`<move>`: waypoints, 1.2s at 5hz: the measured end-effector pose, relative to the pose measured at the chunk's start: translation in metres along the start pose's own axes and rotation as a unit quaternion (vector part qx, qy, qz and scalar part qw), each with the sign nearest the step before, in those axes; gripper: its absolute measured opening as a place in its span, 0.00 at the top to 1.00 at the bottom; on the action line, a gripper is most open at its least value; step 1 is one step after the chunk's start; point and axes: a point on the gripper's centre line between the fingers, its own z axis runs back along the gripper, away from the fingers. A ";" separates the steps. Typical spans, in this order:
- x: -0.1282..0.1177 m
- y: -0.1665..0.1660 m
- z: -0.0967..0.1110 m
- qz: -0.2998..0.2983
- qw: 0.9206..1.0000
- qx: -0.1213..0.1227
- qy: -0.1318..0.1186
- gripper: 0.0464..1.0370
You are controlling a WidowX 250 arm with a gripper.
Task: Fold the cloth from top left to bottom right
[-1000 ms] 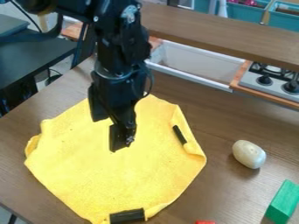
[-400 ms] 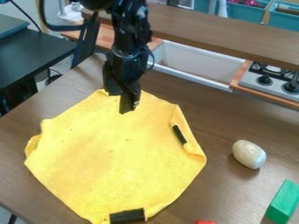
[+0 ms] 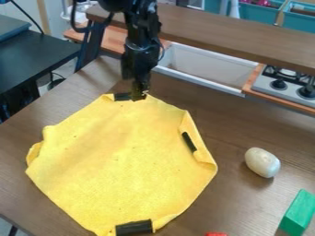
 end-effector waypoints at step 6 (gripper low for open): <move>-0.009 0.053 -0.068 -0.013 0.998 -0.057 0.030 0.04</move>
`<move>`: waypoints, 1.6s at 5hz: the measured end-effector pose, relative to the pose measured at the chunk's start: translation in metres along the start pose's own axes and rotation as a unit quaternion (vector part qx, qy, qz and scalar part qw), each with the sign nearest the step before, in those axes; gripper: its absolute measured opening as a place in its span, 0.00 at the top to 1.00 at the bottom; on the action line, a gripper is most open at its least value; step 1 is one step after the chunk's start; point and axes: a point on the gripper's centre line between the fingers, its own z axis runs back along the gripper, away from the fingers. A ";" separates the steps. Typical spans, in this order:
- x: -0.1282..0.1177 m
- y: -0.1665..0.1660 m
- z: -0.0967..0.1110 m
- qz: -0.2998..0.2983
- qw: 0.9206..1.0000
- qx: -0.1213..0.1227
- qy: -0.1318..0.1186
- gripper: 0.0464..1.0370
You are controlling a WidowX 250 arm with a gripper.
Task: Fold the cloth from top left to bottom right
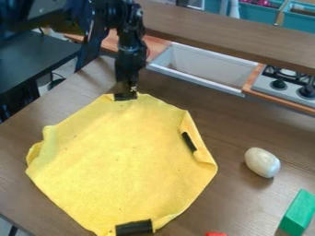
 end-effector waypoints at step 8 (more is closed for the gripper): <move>-0.015 -0.016 0.042 0.028 0.999 -0.025 -0.011 0.99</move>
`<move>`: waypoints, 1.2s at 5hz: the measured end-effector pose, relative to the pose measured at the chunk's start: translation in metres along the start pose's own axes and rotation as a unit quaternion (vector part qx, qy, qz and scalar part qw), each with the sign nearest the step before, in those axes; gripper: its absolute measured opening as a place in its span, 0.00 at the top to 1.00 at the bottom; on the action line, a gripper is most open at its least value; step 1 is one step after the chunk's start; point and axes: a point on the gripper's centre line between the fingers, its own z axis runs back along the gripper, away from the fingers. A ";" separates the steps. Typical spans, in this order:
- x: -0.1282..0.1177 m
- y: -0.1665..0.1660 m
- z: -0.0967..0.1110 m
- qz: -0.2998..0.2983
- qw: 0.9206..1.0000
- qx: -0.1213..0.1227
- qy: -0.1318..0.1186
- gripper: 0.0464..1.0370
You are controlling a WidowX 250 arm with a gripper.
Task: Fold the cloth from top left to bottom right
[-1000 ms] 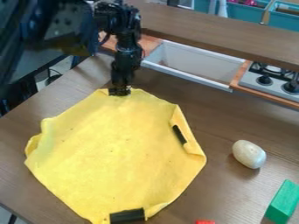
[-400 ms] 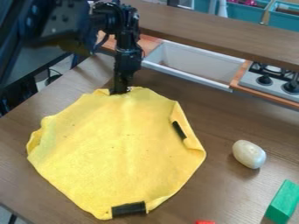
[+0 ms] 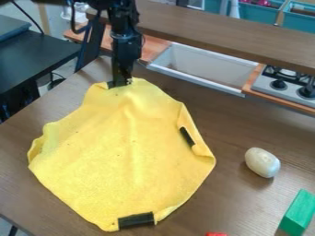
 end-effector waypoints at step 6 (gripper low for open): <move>-0.034 -0.164 0.043 -0.130 0.987 0.087 -0.044 0.99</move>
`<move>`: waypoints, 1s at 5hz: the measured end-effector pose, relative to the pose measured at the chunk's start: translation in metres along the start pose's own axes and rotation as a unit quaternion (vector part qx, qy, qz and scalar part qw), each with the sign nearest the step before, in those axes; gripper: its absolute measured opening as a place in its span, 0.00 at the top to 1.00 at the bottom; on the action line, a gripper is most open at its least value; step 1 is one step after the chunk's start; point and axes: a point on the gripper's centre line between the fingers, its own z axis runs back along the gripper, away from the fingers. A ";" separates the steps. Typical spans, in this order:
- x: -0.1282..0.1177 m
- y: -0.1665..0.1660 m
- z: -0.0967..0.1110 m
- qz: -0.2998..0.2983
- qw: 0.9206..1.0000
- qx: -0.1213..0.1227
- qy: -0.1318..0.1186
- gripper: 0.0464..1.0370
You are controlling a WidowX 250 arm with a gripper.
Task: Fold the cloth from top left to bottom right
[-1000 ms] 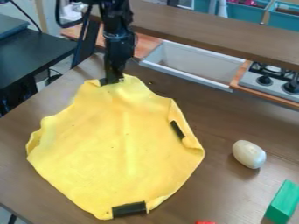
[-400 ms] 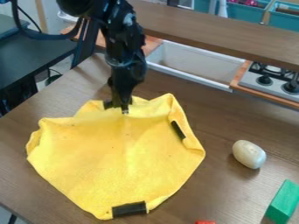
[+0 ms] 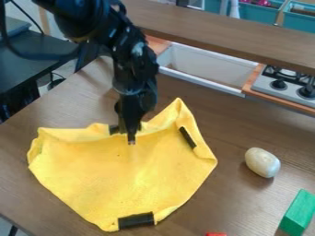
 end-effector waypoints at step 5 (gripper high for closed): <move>0.012 -0.094 0.006 -0.072 0.997 0.012 0.014 0.99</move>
